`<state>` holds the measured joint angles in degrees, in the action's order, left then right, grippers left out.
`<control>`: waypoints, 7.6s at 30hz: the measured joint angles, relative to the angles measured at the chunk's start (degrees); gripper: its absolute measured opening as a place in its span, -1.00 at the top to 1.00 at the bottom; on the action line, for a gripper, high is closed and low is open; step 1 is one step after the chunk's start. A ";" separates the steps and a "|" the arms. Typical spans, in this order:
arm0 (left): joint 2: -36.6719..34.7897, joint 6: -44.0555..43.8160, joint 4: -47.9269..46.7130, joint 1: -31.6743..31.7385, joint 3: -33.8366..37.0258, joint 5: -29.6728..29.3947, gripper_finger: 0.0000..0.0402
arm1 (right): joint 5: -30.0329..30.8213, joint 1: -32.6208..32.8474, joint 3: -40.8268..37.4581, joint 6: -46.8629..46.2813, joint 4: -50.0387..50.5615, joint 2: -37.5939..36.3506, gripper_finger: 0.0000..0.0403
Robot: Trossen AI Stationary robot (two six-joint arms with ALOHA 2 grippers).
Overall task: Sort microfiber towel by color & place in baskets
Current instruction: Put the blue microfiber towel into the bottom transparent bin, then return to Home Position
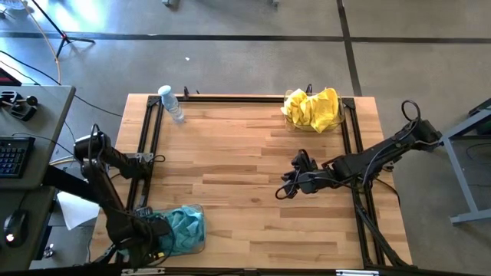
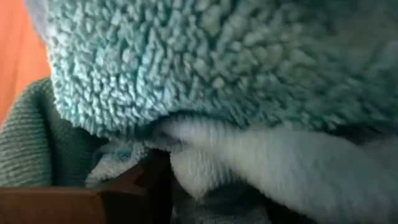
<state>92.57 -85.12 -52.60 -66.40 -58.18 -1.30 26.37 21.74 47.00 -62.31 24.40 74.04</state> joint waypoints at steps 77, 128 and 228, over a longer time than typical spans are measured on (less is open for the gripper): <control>-72.70 84.81 46.57 66.93 42.19 -4.44 0.08 | 5.14 -4.05 0.00 7.29 -1.02 0.00 0.61; -91.79 81.77 53.31 68.21 57.49 -0.64 0.08 | -7.89 -15.16 0.00 42.15 4.41 0.07 0.99; -91.81 81.72 53.33 68.18 57.42 -0.83 0.08 | -28.57 -22.08 -41.20 61.10 -7.61 -73.75 1.00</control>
<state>0.75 -3.40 0.73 1.78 -0.75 -2.13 -2.20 -0.34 5.80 -1.22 16.80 0.30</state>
